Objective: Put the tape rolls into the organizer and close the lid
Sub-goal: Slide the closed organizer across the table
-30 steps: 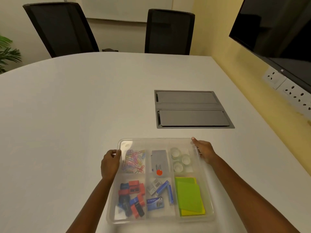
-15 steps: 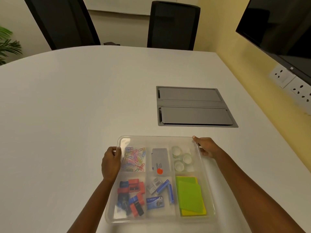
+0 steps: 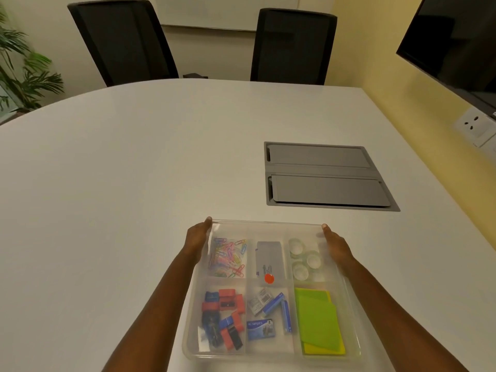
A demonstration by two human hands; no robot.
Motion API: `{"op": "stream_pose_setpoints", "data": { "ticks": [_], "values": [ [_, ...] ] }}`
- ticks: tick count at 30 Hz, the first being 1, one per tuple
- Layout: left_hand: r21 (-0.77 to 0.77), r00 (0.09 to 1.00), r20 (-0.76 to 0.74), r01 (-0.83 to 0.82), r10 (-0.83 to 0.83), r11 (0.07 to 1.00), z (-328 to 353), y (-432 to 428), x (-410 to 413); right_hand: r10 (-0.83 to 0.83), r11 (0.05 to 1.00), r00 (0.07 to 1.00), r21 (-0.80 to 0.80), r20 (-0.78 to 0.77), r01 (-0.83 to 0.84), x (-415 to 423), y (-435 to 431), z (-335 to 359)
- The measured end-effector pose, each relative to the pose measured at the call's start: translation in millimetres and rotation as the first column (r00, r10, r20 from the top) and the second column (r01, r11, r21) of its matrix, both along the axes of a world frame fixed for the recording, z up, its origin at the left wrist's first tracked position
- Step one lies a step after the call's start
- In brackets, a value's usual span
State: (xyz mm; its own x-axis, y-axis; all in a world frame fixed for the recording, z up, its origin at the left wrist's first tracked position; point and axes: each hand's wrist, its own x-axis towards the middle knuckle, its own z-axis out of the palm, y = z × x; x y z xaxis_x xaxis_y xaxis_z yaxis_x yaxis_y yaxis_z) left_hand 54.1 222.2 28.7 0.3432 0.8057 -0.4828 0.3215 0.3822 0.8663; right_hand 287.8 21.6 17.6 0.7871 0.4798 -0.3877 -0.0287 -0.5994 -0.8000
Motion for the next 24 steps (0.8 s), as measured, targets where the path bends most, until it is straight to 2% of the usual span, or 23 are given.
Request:
{"op": "stream_pose_setpoints", "data": {
  "ticks": [17, 21, 24],
  "values": [
    [0.009, 0.996, -0.034, 0.087, -0.087, 0.996, -16.6, 9.6, 6.6, -0.063, 0.998, 0.995, 0.025, 0.074, 0.062, 0.4, -0.6, -11.0],
    [0.155, 0.999, -0.032, 0.018, -0.013, 0.988, -17.0, 1.4, 8.3, -0.045, 0.997, 0.979, -0.049, 0.201, 0.056, -5.2, 0.0, -6.7],
    [0.352, 0.988, -0.151, 0.026, 0.029, 0.936, -14.3, -7.0, 6.1, -0.028, 0.991, 0.928, -0.115, 0.372, 0.076, -13.6, 0.0, -1.4]
  ]
}}
